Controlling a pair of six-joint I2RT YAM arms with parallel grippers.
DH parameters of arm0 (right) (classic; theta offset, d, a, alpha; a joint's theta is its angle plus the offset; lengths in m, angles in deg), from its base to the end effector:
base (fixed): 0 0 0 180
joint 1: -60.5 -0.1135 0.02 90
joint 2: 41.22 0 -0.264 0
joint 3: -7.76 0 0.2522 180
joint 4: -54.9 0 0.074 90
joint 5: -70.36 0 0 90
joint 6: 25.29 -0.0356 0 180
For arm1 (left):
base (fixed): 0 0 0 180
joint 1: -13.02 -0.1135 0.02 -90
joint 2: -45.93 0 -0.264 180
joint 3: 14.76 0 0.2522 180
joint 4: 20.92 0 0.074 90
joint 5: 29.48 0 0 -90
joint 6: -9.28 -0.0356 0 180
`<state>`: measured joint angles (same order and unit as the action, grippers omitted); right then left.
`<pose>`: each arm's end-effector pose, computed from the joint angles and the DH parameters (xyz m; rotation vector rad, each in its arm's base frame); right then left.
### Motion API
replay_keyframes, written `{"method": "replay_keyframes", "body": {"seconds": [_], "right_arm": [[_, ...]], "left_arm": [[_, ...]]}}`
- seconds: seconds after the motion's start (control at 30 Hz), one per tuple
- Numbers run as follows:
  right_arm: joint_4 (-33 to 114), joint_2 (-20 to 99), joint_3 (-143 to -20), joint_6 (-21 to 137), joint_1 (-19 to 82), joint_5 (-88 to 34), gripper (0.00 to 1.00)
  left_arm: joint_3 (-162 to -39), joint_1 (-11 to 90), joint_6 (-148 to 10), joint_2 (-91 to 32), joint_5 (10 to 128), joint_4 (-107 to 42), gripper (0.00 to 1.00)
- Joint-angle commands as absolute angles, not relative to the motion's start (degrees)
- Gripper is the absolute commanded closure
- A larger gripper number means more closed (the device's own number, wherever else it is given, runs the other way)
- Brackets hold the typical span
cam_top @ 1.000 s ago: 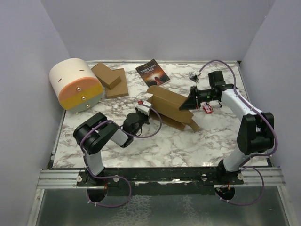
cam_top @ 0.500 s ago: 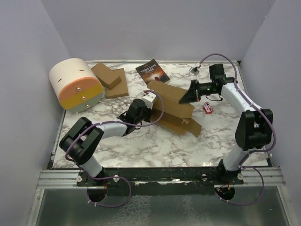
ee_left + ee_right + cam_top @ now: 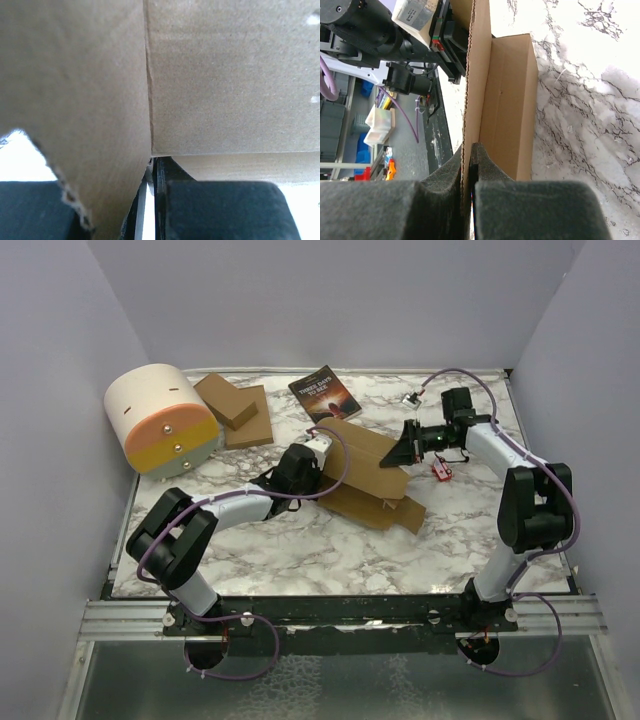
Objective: Fold the paper box
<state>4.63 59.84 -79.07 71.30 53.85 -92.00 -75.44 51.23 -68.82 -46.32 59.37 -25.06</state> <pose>0.3453 0.0744 0.2341 -0.6229 2.1699 1.6292 0.2631 -0.2062 0.1813 0.4971 2.1773 -0.4646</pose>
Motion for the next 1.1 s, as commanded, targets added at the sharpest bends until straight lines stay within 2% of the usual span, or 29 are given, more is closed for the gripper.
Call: {"method": "replay_keyframes", "body": {"seconds": [0.0,0.1,0.57,0.6,0.67,0.93,1.07], "right_arm": [[8.15,61.35,-77.63,70.63,53.61,-91.33,0.97],[8.41,61.34,-77.64,70.57,54.1,-91.29,0.97],[9.8,61.24,-77.07,69.33,55.32,-92.09,0.97],[9.92,61.33,-77.09,69.28,55.32,-92.08,0.97],[10.13,61.35,-76.83,69.1,55.32,-92.09,0.97],[10.9,61.53,-76.57,68.46,55.32,-91.55,0.97],[11.14,61.59,-76.38,68.27,55.32,-91.57,0.97]], "left_arm": [[-75.63,52.09,-68.23,-45.93,58.99,-26.26,0.88],[-74.64,52.04,-68.34,-45.32,58.97,-24.62,0.85],[-73.45,52.08,-69.58,-45.48,55.67,-19.96,0.84],[-73.5,52.04,-69.62,-45.68,55.14,-19.92,0.86],[-73.57,52.11,-69.63,-46.13,53.64,-19.98,1.0],[-73.96,52.65,-72.44,-47.25,49.29,-23.22,1.0],[-74.08,52.59,-72.27,-46.91,50.28,-22.75,0.91]]}}
